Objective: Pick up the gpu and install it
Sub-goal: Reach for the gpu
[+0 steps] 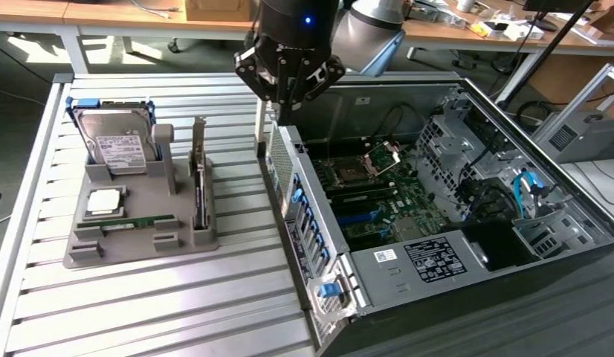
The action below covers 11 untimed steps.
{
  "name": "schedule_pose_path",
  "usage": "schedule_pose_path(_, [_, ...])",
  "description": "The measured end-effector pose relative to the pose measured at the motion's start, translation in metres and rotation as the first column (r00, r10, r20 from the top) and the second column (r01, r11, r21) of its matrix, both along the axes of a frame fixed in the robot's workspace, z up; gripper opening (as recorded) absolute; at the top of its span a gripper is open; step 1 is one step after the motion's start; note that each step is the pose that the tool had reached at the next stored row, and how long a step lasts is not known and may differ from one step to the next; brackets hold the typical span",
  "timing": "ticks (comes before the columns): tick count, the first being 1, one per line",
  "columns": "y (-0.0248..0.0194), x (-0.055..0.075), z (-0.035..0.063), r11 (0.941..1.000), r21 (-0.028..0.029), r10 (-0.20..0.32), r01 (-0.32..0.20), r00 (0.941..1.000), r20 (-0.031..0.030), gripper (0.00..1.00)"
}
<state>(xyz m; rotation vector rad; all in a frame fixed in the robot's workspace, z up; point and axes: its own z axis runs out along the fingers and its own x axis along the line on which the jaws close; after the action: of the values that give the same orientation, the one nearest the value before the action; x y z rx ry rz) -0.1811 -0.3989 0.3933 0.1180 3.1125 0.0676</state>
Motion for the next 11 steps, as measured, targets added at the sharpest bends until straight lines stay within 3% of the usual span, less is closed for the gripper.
schedule_pose_path(11, [0.0, -0.0095, 0.0, 1.0, 0.0, 0.0, 0.0, 1.0, 0.0001, 0.1])
